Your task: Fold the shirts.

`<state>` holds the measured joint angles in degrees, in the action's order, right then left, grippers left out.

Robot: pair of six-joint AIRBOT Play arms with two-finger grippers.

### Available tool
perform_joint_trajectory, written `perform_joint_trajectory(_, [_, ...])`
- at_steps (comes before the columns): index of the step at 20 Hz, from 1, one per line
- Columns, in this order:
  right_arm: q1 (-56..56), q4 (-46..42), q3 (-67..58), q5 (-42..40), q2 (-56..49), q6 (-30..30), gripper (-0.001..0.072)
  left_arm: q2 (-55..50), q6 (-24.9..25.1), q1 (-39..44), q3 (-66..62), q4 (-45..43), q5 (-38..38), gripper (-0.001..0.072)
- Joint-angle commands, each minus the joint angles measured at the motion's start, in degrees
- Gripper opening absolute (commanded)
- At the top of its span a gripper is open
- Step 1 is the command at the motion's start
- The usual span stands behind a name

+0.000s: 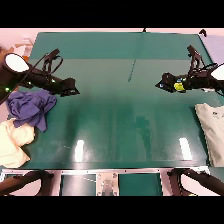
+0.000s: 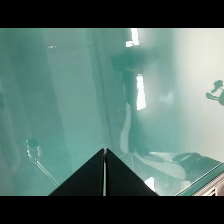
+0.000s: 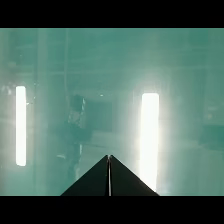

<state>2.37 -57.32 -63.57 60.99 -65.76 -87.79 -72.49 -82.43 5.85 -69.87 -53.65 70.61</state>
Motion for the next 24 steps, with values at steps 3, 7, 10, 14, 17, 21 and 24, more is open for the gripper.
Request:
perform_joint_trajectory(3, [0.0, 0.2, -0.3, 0.1, -0.1, 0.0, 0.0016, 0.0, -0.1, 0.0, 0.0, 0.0, -0.2, 0.0021])
perform_joint_trajectory(7, [0.0, 0.2, -0.3, 0.1, -0.1, 0.0, 0.0016, 0.0, -0.2, 0.0, 0.0, 0.0, -0.1, 0.0021])
perform_joint_trajectory(10, [0.0, 0.2, -0.3, 0.1, -0.1, 0.0, 0.0016, 0.0, -0.3, 0.0, 0.0, 0.0, 0.0, 0.0021])
perform_joint_trajectory(14, [0.0, 0.2, -0.3, 0.1, -0.1, 0.0, 0.0016, 0.0, -0.3, 0.0, 0.0, 0.0, 0.5, 0.0021])
perform_joint_trajectory(17, [0.0, 0.2, -0.3, 0.1, -0.1, 0.0, 0.0016, 0.0, -0.3, 0.0, 0.0, 0.0, 0.5, 0.0021])
perform_joint_trajectory(21, [0.0, 0.2, -0.3, 0.1, -0.1, 0.0, 0.0016, 0.0, -1.6, 0.0, 0.0, 0.0, 1.3, 0.0022])
perform_joint_trajectory(24, [0.0, 0.2, -0.3, 0.1, -0.1, 0.0, 0.0016, 0.0, -1.6, 0.0, 0.0, 0.0, 1.3, 0.0021])
